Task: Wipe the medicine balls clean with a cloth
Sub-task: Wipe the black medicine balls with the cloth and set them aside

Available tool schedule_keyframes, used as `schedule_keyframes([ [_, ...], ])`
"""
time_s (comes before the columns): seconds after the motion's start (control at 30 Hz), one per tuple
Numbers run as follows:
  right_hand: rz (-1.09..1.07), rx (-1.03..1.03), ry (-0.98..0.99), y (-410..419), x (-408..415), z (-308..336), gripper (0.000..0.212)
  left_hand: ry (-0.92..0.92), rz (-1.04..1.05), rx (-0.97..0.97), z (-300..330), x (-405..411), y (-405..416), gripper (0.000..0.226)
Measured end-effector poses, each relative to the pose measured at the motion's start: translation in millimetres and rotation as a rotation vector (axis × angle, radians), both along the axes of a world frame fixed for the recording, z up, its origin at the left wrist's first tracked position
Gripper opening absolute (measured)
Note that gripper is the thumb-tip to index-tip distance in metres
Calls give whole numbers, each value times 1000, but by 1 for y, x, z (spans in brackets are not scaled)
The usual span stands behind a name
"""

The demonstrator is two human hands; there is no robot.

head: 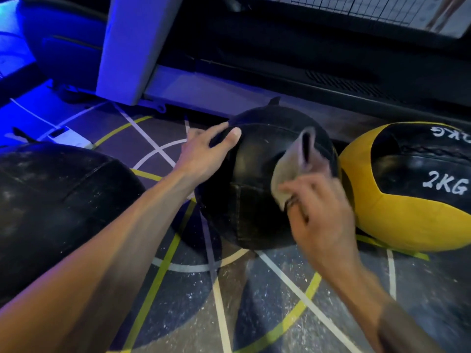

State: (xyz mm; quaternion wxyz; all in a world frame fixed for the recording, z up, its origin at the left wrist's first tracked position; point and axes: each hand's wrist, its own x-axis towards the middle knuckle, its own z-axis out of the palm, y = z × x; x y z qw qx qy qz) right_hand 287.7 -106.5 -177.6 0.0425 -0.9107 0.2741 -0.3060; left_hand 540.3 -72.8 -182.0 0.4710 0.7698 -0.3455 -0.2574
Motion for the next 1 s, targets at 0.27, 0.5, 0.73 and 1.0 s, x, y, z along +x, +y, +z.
schedule_keyframes([
  [0.27,142,-118,343,22,-16,-47,26,16,-162,1,-6,-9,2,86],
  [0.5,109,-67,334,16,-14,-53,40,-16,-142,56,8,-6,-25,88],
  [0.73,28,23,96,-2,38,-11,49,-78,-133,118,12,-3,-42,95],
  [1.0,421,-278,547,7,17,-85,14,-16,-160,107,13,6,-42,94],
])
